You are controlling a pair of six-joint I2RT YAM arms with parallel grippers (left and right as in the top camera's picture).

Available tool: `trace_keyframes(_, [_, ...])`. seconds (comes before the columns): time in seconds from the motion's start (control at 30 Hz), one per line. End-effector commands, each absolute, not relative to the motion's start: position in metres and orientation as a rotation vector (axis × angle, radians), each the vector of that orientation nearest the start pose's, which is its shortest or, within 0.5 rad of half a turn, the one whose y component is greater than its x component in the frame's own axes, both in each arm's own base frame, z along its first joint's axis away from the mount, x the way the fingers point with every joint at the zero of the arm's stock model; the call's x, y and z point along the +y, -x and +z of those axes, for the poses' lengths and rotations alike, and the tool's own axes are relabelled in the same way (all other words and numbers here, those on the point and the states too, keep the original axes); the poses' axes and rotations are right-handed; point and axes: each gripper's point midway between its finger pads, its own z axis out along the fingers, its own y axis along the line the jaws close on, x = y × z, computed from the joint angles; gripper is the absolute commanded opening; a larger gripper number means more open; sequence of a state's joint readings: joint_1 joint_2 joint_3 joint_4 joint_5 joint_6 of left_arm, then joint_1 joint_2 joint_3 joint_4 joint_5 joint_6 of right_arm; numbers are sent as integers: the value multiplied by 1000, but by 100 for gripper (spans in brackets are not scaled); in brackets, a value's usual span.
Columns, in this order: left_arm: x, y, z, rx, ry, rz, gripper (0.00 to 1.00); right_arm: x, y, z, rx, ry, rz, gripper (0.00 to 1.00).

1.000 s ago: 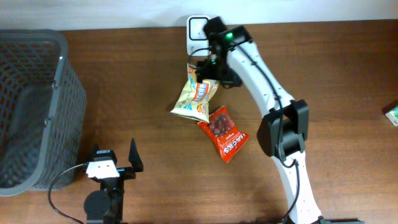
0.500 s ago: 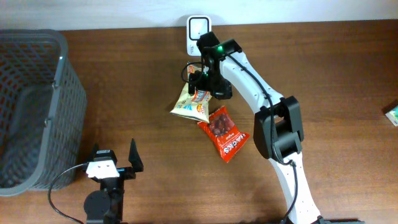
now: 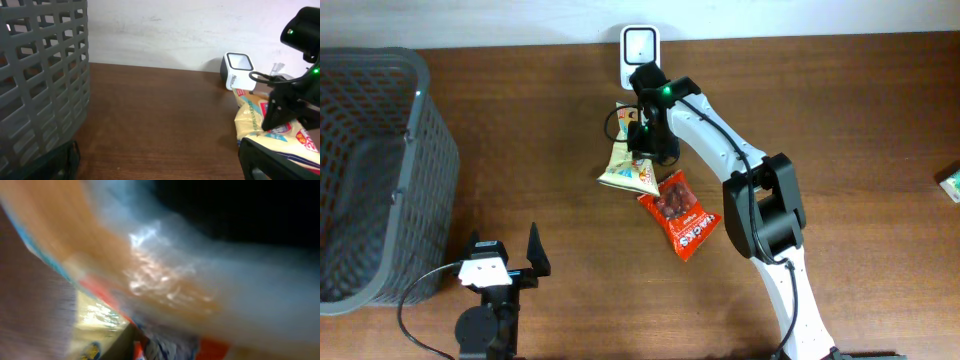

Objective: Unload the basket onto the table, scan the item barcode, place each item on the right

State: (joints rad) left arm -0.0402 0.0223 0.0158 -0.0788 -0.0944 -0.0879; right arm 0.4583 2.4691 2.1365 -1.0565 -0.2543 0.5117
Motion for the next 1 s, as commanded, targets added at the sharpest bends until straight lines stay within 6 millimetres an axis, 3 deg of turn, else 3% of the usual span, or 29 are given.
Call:
trace_keyframes(0.0, [5,-246,155,1653,111,-26,99,273,-443,12,3090,-55,512,4])
trace_keyframes(0.17, [5,-246,155,1653,111,-26,99,296,-433,36,3105,-59,890,4])
trace_keyframes(0.33, [5,-246,155,1653,111,-26,99,323,-428,99,2981,-49,1562,4])
trace_keyframes(0.47, [5,-246,155,1653,111,-26,99,322,-436,142,2876,-251,1990,4])
trace_keyframes(0.7, [5,-246,155,1653,111,-26,99,311,-441,174,2836,-508,2301,4])
trace_keyframes(0.97, [5,-246,155,1653,111,-26,99,311,-433,194,2784,-466,2494,4])
